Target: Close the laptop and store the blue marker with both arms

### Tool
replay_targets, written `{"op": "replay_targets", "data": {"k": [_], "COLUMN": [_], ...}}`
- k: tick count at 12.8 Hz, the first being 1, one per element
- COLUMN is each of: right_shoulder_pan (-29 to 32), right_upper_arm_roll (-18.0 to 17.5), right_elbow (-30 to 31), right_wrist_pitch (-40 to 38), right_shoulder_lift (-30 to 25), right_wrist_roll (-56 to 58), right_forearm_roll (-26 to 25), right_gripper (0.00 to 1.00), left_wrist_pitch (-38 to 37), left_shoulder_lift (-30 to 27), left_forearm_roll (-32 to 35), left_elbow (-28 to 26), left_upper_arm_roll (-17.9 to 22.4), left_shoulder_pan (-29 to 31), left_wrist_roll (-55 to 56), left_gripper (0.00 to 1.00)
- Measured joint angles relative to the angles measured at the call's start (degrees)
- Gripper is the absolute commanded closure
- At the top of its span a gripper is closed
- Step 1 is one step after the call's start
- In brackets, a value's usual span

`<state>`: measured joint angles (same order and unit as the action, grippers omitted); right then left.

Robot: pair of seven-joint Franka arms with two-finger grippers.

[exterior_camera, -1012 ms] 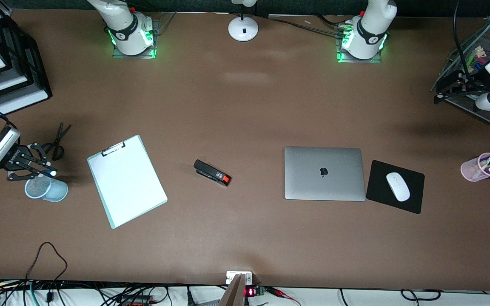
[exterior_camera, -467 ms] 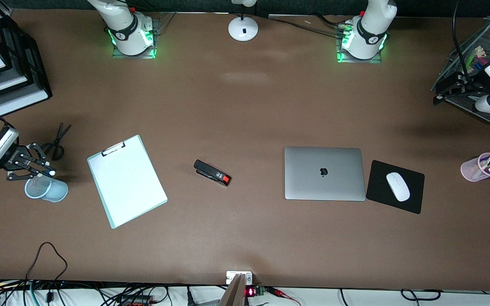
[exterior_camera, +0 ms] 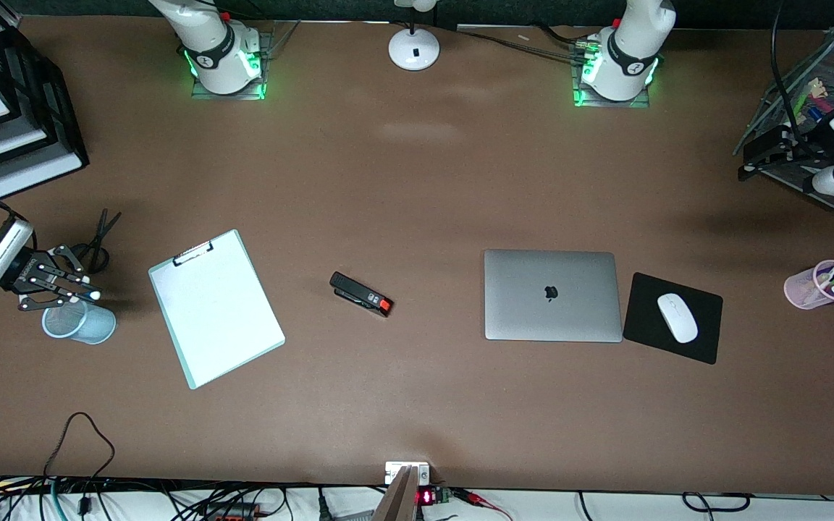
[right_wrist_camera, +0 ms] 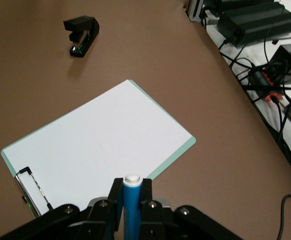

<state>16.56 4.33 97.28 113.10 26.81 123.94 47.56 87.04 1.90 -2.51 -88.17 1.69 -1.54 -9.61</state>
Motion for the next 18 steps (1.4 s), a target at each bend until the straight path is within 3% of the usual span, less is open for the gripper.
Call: {"op": "replay_targets", "data": {"k": [18], "right_shoulder_pan": [5.79], "right_upper_arm_roll": [-0.35], "right_elbow": [-3.47], "right_wrist_pitch": [-5.62], "right_shoulder_lift": [5.36], "right_wrist_roll": [7.57], "right_forearm_roll": [3.79], "right_gripper": [1.00], "left_wrist_pitch": [-0.01], "left_shoulder_lift": [0.31], "left_forearm_roll": [-0.01], "left_elbow": [0.00], "left_upper_arm_roll": [-0.02], "left_shoulder_pan": [0.02], "left_wrist_roll": [0.00], "left_gripper": [0.00]}}
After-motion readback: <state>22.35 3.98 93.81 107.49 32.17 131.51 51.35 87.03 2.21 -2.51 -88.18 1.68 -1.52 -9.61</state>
